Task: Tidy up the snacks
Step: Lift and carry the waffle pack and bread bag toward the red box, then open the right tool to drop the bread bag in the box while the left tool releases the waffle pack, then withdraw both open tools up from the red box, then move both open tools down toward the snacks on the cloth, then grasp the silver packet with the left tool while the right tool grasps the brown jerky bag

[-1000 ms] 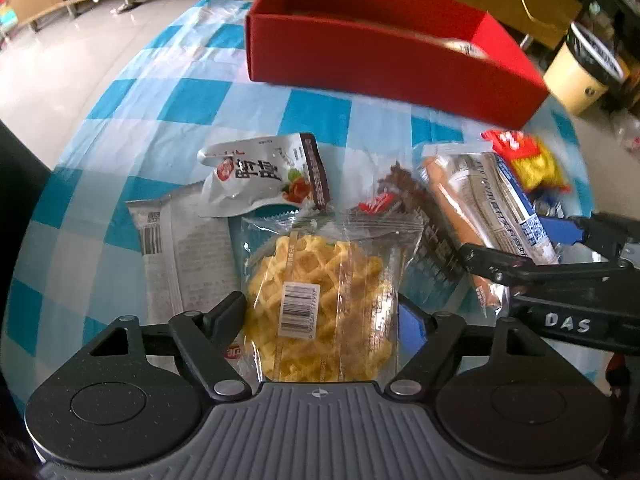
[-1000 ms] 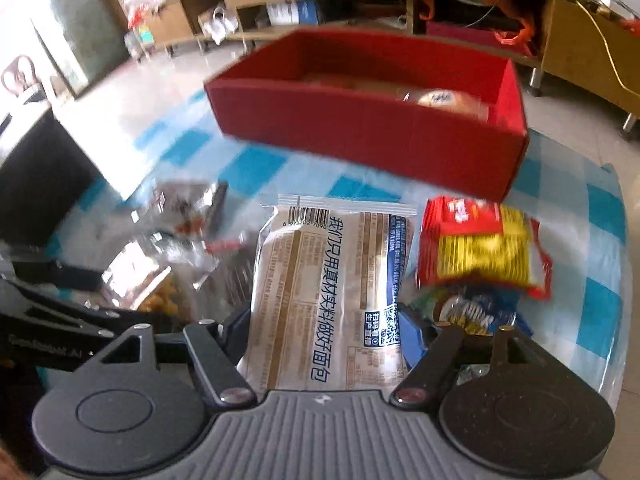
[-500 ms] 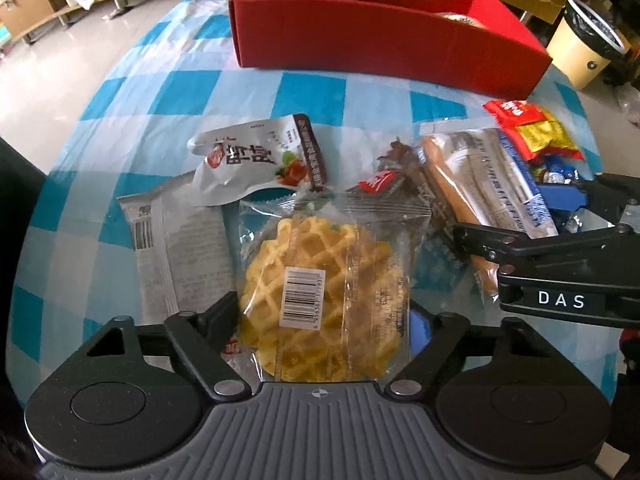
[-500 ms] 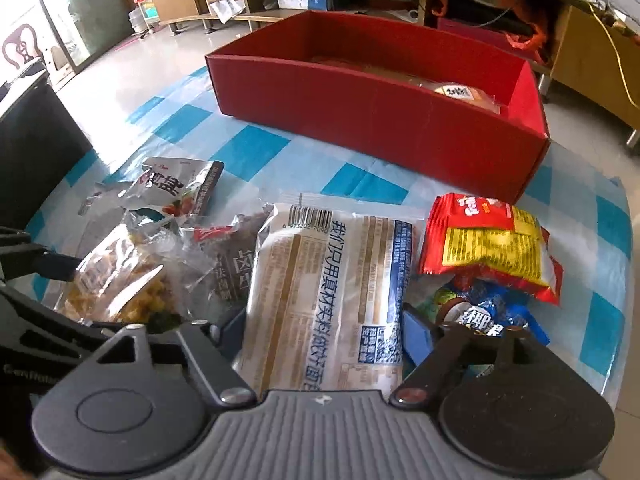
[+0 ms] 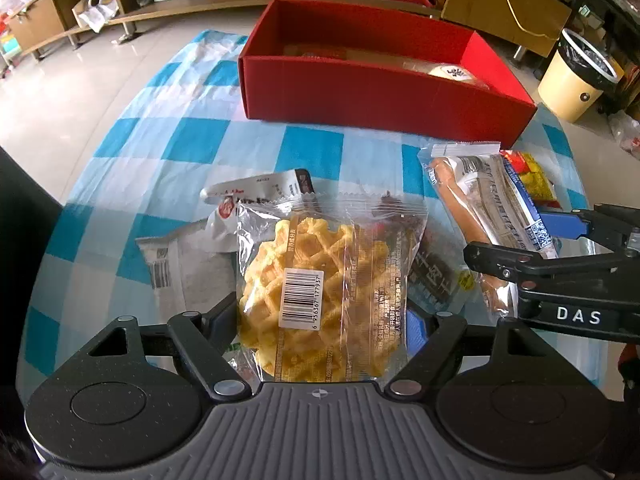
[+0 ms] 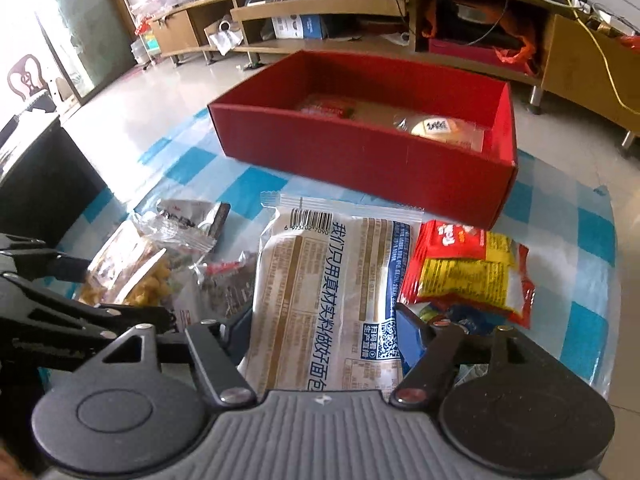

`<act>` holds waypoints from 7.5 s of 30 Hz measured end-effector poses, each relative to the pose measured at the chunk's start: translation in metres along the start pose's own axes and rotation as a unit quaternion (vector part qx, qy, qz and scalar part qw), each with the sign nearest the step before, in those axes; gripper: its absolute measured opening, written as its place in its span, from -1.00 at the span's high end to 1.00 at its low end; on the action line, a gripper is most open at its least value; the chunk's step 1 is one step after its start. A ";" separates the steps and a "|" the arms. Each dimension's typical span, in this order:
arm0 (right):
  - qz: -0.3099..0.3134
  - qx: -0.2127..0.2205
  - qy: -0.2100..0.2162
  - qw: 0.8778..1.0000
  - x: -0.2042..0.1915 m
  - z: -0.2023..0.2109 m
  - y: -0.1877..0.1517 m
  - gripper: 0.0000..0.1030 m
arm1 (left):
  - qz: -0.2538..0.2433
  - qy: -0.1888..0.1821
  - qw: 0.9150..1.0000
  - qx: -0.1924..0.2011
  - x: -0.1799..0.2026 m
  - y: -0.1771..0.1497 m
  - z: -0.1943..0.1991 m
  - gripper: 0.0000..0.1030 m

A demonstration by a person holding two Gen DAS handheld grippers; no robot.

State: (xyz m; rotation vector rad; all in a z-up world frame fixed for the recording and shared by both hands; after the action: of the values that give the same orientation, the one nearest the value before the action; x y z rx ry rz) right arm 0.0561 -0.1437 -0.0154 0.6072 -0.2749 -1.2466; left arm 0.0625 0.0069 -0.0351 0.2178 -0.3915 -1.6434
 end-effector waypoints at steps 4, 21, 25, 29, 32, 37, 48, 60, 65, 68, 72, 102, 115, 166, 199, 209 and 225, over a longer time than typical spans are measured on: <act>-0.002 0.009 0.000 1.000 0.001 0.004 0.003 -0.34 | 0.006 0.003 1.000 0.008 0.000 0.004 0.001 -0.61; -0.012 0.050 -0.013 0.999 0.012 0.020 0.019 -0.34 | 0.029 0.009 0.998 0.058 -0.004 0.038 0.014 -0.61; -0.014 0.058 -0.020 0.998 0.016 0.021 0.023 -0.34 | 0.030 0.009 0.997 0.074 -0.001 0.047 0.019 -0.61; -0.018 0.072 -0.026 0.997 0.020 0.026 0.029 -0.34 | 0.033 0.010 0.996 0.082 0.000 0.056 0.019 -0.62; -0.021 0.081 -0.031 0.996 0.024 0.029 0.033 -0.34 | 0.038 0.011 0.995 0.088 0.000 0.062 0.019 -0.62; -0.028 0.092 -0.038 0.995 0.030 0.032 0.040 -0.34 | 0.042 0.009 0.994 0.098 0.001 0.072 0.020 -0.62; -0.040 0.114 -0.054 0.991 0.042 0.032 0.056 -0.34 | 0.039 0.009 0.993 0.115 0.011 0.092 0.017 -0.62; -0.065 0.129 -0.075 0.987 0.067 0.022 0.078 -0.34 | 0.038 0.011 0.991 0.124 0.020 0.118 0.008 -0.62; -0.067 0.130 -0.080 0.986 0.074 0.016 0.084 -0.34 | 0.036 0.014 0.991 0.127 0.024 0.128 0.002 -0.62; -0.069 0.130 -0.083 0.986 0.080 0.012 0.089 -0.34 | 0.033 0.018 0.991 0.129 0.026 0.136 -0.003 -0.62; -0.077 0.128 -0.086 0.985 0.091 0.004 0.096 -0.34 | 0.034 0.021 0.991 0.129 0.029 0.147 -0.010 -0.62; -0.100 0.097 -0.087 0.986 0.124 -0.043 0.123 -0.01 | 0.025 0.043 0.992 0.118 0.037 0.182 -0.053 -0.76; -0.099 0.095 -0.084 0.987 0.117 -0.033 0.117 -0.04 | 0.025 0.037 0.992 0.118 0.036 0.171 -0.041 -0.78; -0.024 0.043 -0.028 0.998 0.025 -0.011 0.048 -0.13 | 0.071 0.034 0.996 0.047 -0.023 0.050 -0.002 -0.79; 0.031 -0.033 0.037 0.998 -0.020 -0.036 0.014 -0.28 | 0.143 0.083 0.986 -0.034 -0.080 -0.003 -0.025 -0.21; 0.041 -0.042 0.057 0.997 -0.028 -0.049 0.016 -0.32 | 0.142 0.049 0.988 -0.042 -0.083 -0.005 -0.020 -0.03; 0.115 -0.028 0.045 0.992 -0.052 -0.072 0.012 -0.97 | 0.109 0.080 0.990 -0.045 -0.076 -0.009 -0.034 -0.74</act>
State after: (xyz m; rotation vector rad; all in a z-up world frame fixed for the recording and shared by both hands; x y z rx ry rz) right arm 0.0865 -0.0724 -0.0606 0.5653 -0.2264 -0.9989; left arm 0.0751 0.0786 -0.0768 0.2288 -0.2099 -1.4133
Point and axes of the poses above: each gripper's, at about its wrist camera, not at the fingertips, and z roughly against the way its jaws point, x to its right, y to its top, the point moved 4 cm from there along -z, roughly the way its jaws point, and after that the axes turned 9 degrees about z, right-handed, at the moved point
